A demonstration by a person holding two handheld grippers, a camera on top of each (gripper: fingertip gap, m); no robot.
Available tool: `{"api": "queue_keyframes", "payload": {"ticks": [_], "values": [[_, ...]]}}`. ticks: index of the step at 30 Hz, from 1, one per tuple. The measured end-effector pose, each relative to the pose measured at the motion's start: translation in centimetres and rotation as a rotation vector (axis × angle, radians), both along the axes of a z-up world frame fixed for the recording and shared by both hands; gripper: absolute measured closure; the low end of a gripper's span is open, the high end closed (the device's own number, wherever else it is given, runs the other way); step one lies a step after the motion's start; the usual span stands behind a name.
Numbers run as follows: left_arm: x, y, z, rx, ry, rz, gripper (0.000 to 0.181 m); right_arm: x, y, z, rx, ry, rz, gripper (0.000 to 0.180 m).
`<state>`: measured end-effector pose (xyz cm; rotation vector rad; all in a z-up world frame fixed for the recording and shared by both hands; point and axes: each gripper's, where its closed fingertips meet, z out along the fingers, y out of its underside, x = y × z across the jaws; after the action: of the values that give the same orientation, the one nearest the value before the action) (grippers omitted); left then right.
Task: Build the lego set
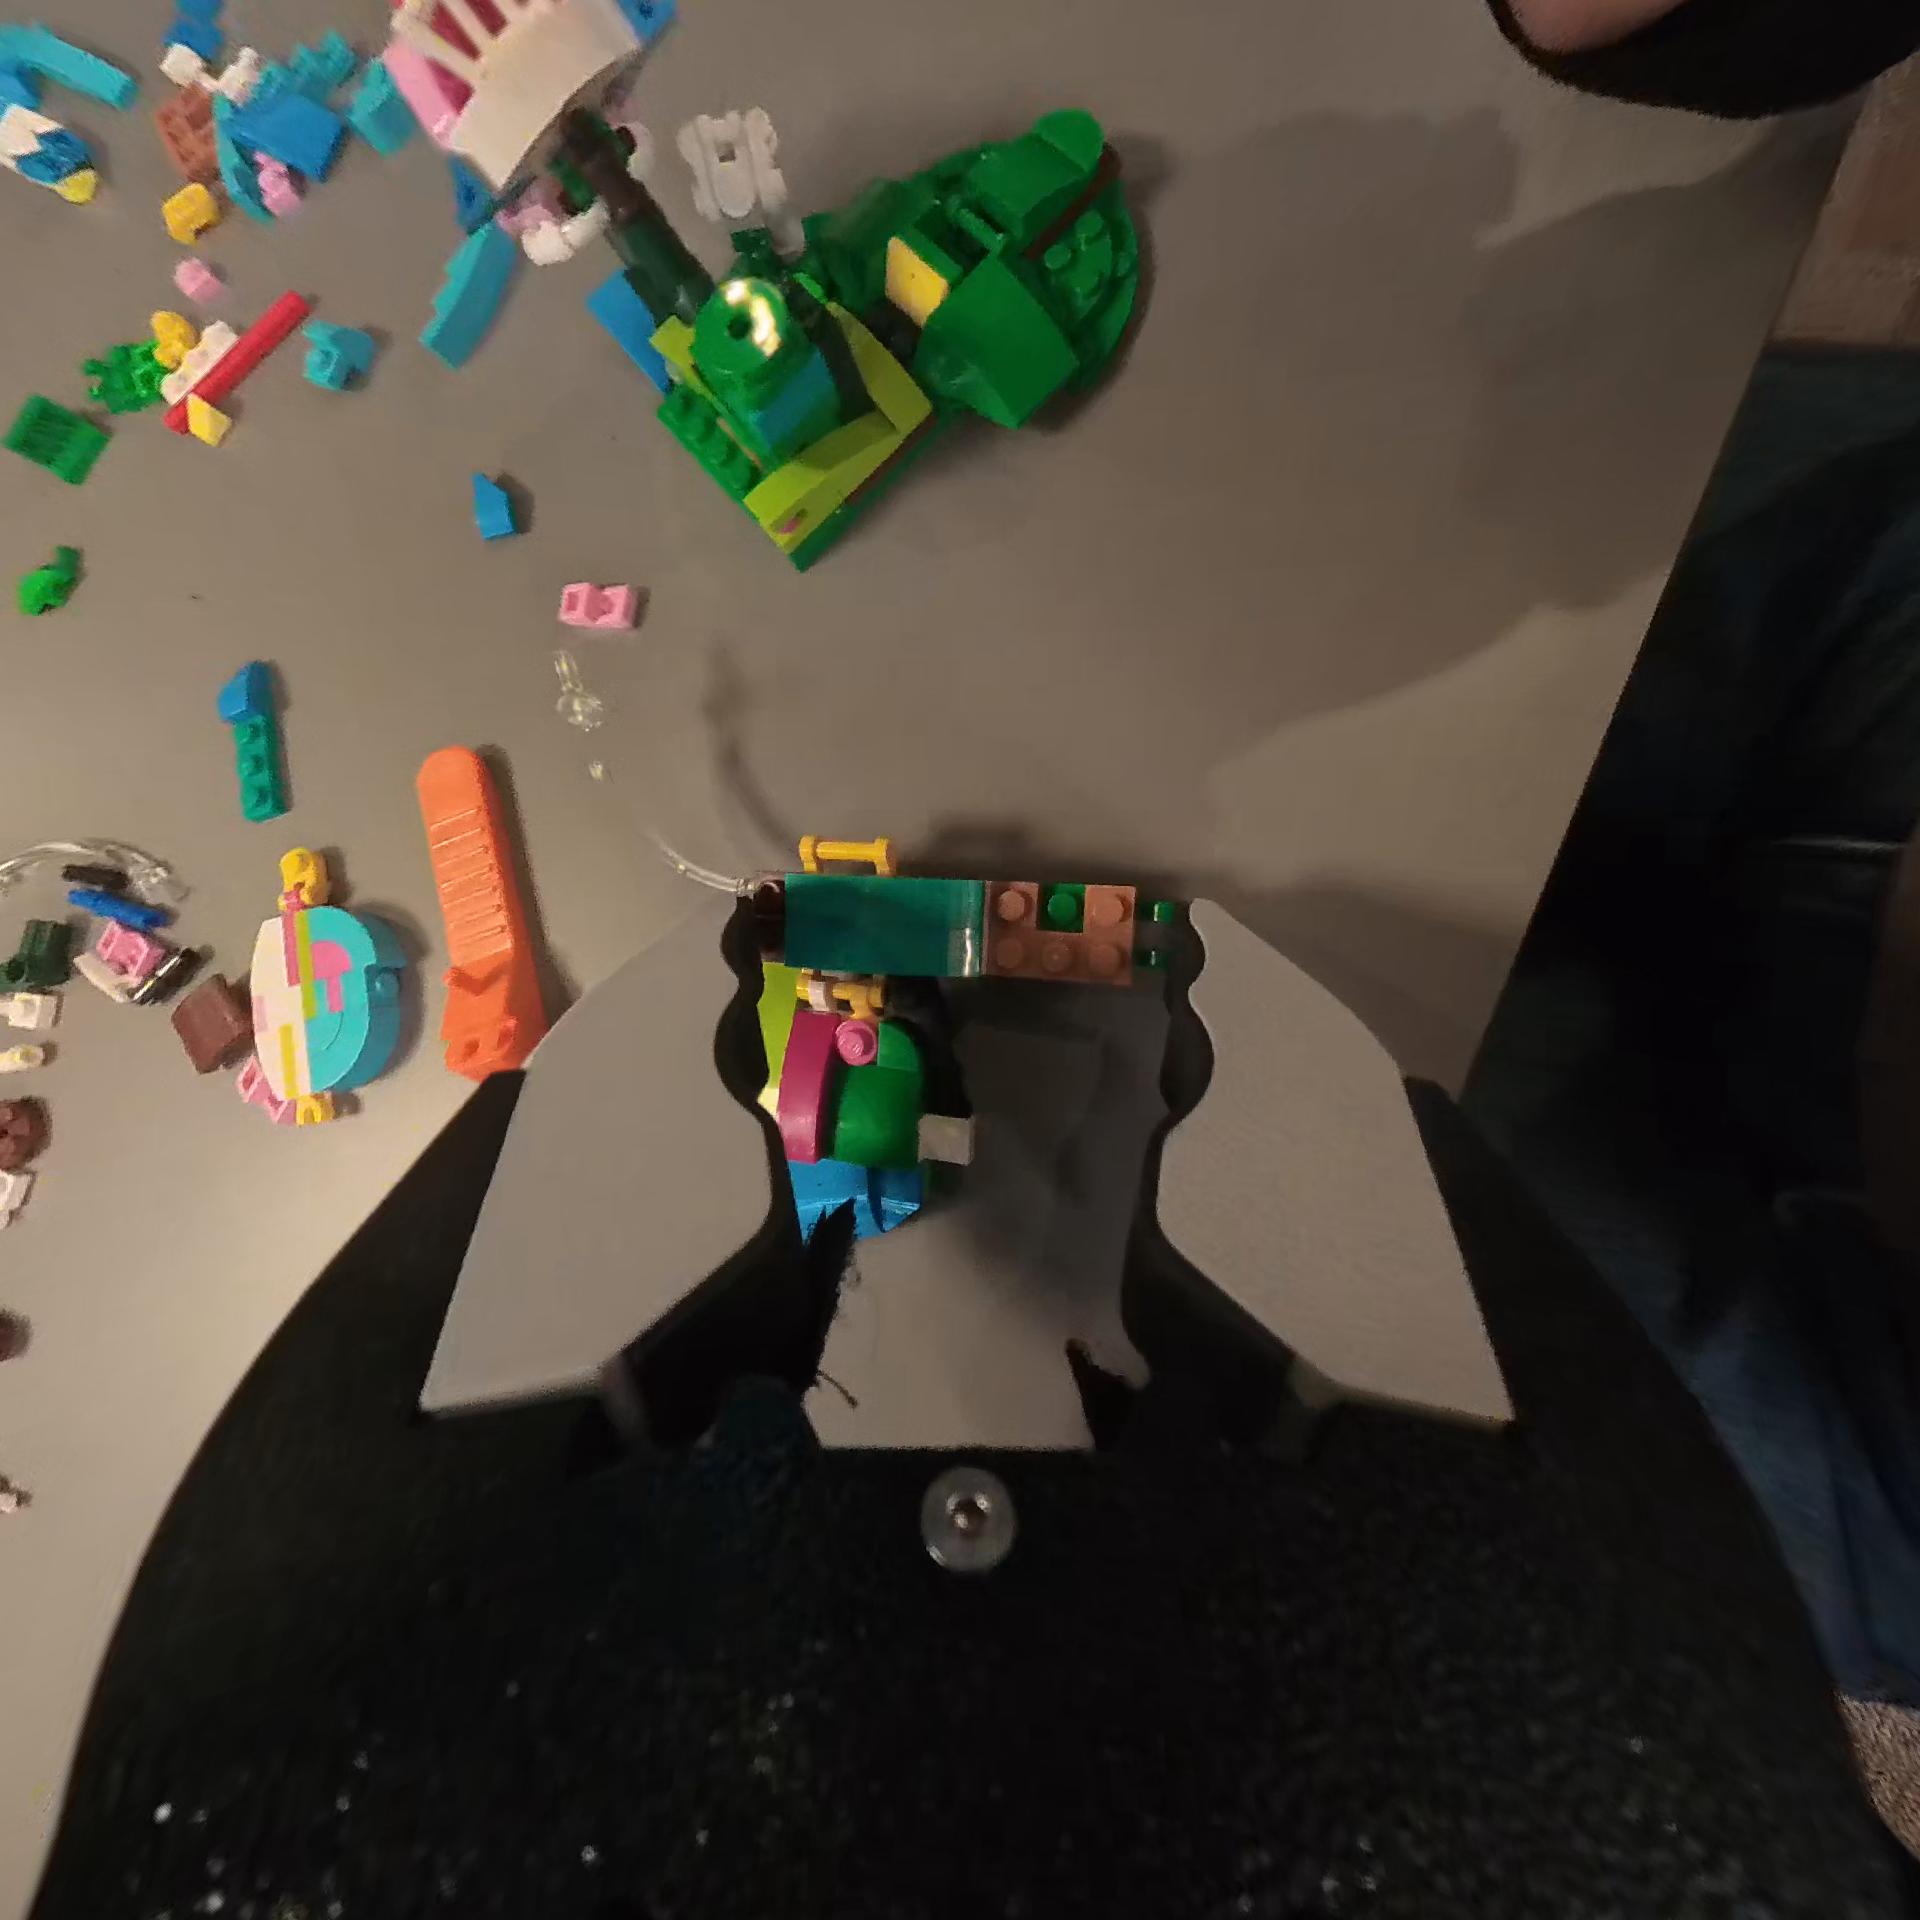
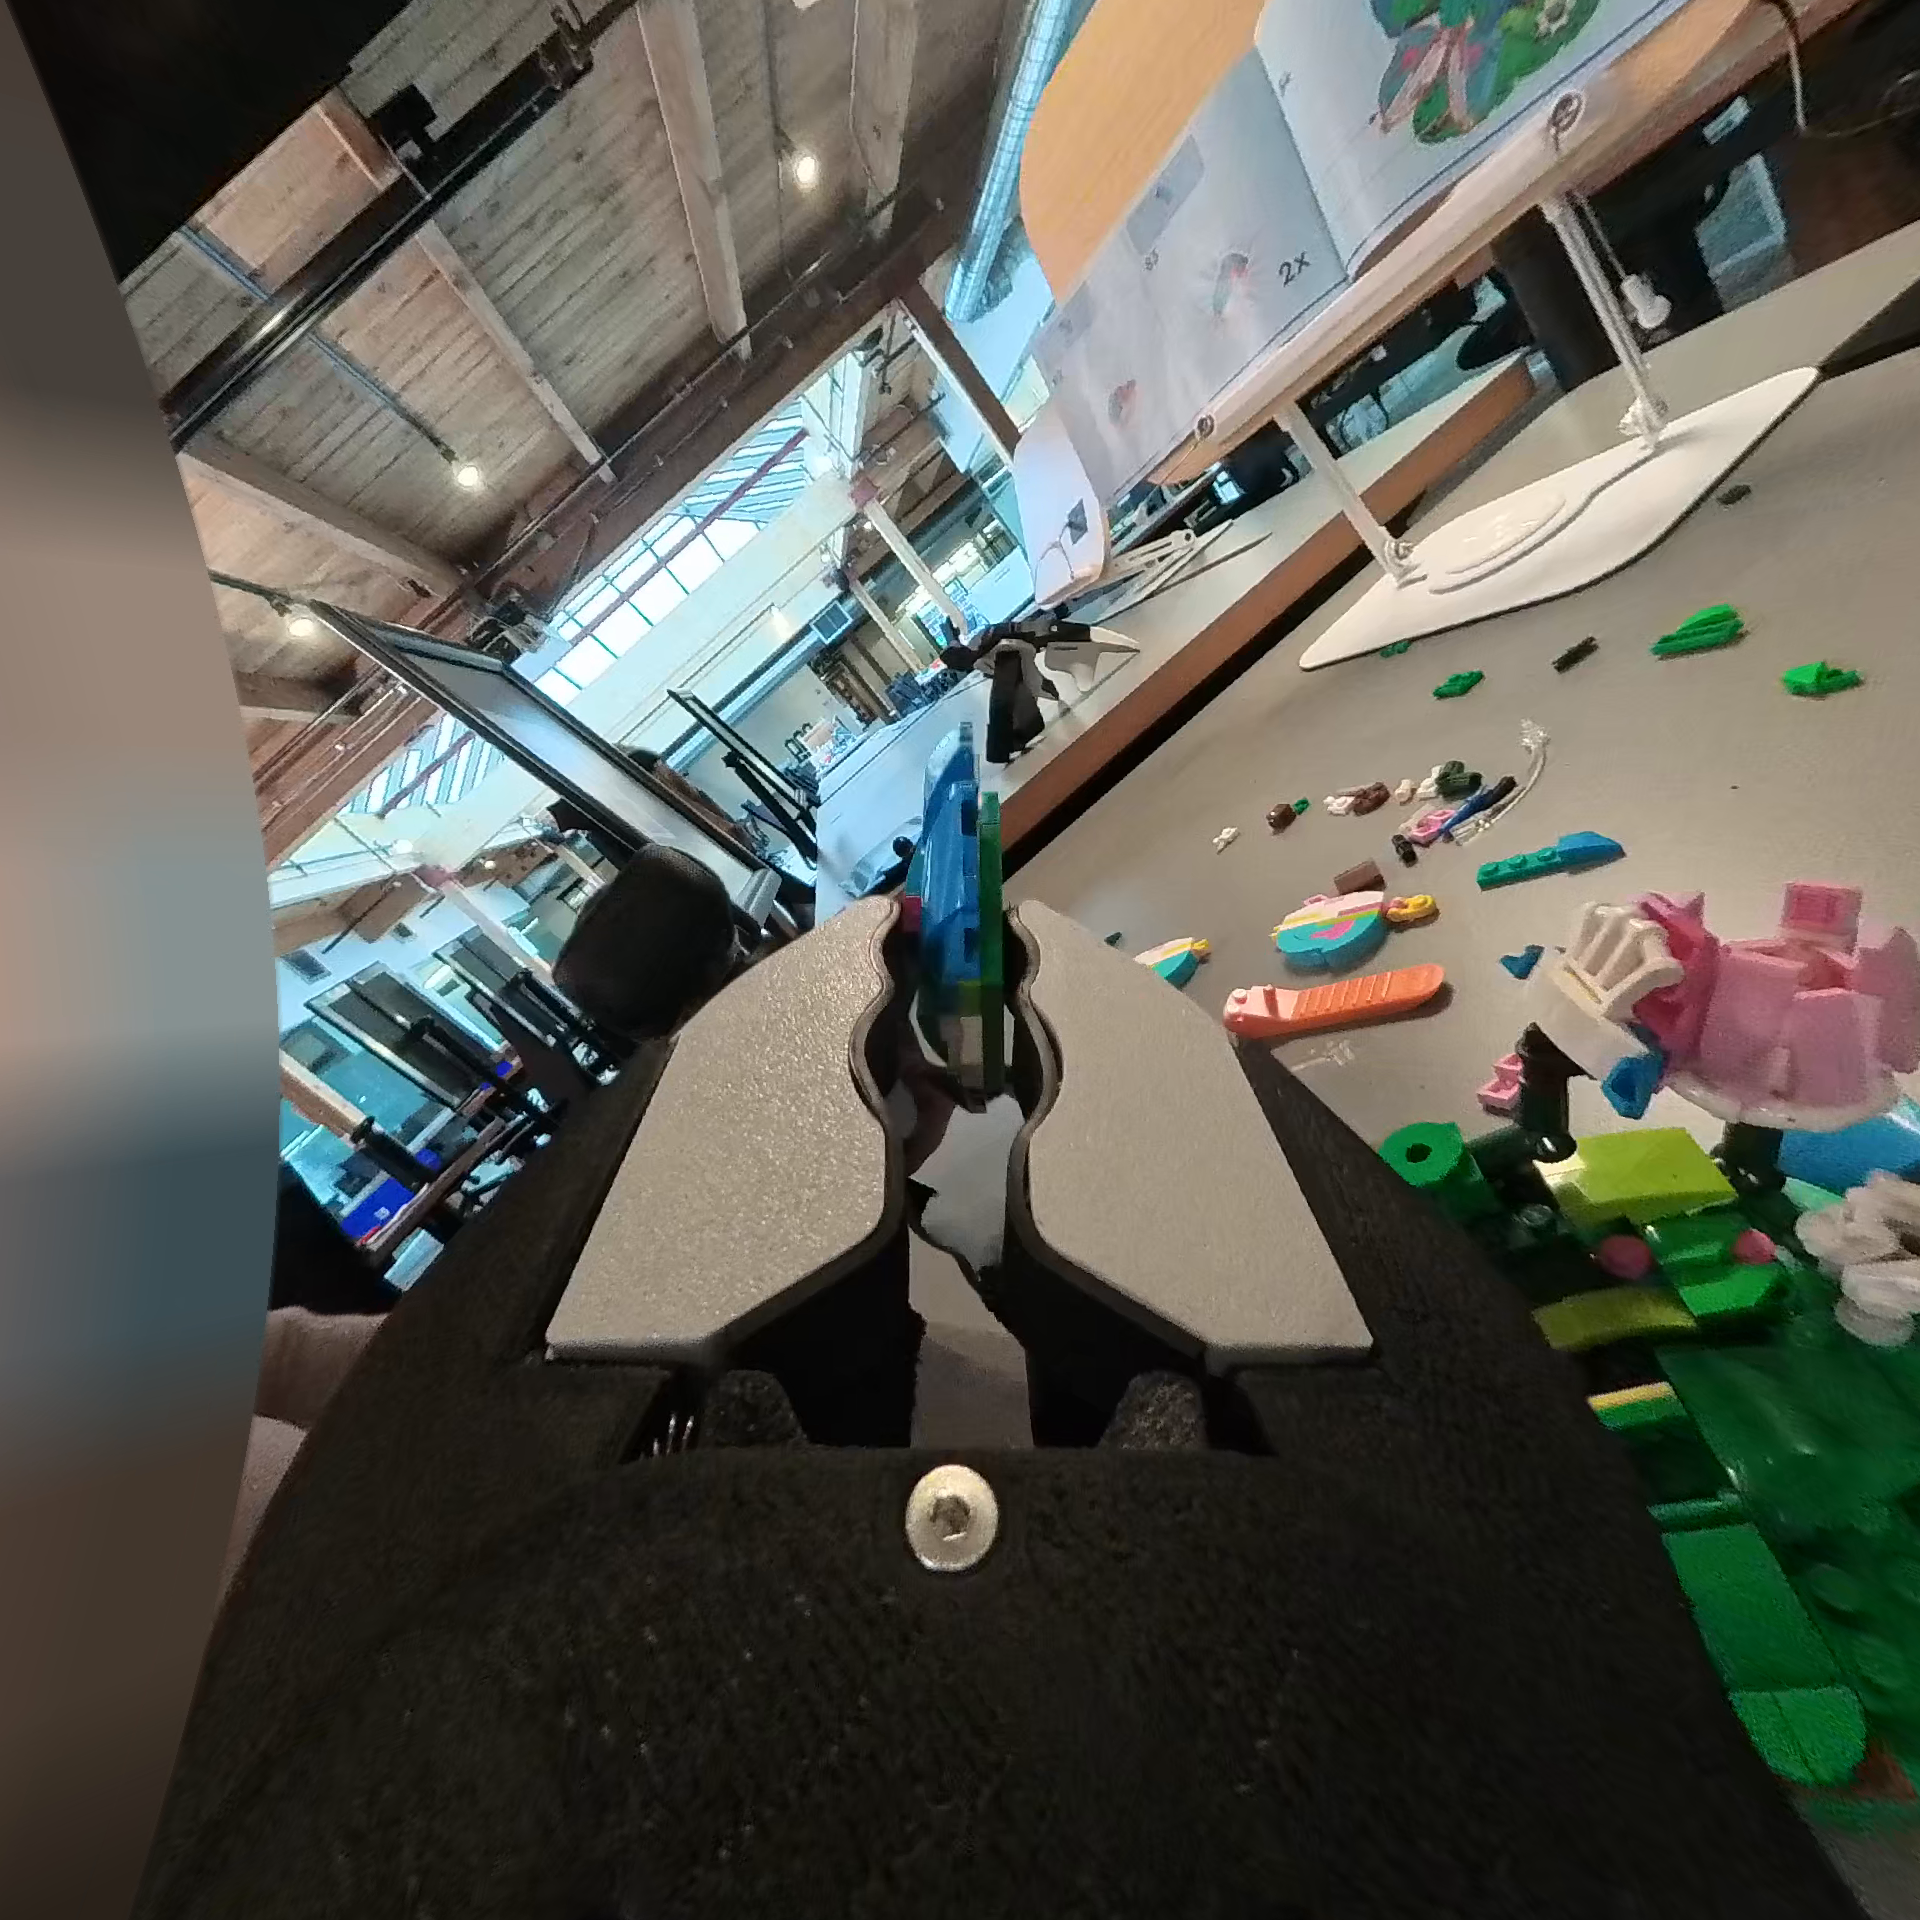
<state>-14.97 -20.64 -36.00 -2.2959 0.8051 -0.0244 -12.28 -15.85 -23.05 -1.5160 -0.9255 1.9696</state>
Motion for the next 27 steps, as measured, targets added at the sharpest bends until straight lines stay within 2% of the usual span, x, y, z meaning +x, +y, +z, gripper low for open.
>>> {"api": "queue_keyframes", "payload": {"ticks": [1, 5, 10, 14, 19, 24, 27], "values": [[-0.2, 0.0, 0.1, 0.012, -0.006, 0.01, 0.106, -0.1, -0.1, -0.1, -0.001, -0.004, 0.003, 0.164], [-0.7, -0.5, -0.2, -0.036, -0.008, 0.039, 0.106, -0.3, -0.4, -0.1, -0.008, -0.006, 0.023, 0.165], [-1.1, -1.3, -0.5, -0.133, 0.005, 0.151, 0.106, 0.1, -0.2, 0.6, 0.022, 0.012, 0.009, 0.165], [-1.2, -1.1, 0.6, -0.076, -0.01, 0.197, 0.092, 1.1, 1.0, 1.9, 0.05, 0.047, -0.028, 0.165], [-2.3, -2.4, 2.6, -0.033, -0.068, 0.268, 0.09, 2.2, 2.2, 3.0, 0.057, 0.079, -0.051, 0.165], [-3.6, -3.6, 0.5, -0.133, -0.144, 0.302, 0.085, 2.4, 2.2, 3.4, 0.054, 0.1, -0.041, 0.165], [-3.8, -3.7, -0.1, -0.151, -0.128, 0.291, 0.086, 2.2, 1.6, 3.3, 0.06, 0.101, -0.019, 0.164]]}}
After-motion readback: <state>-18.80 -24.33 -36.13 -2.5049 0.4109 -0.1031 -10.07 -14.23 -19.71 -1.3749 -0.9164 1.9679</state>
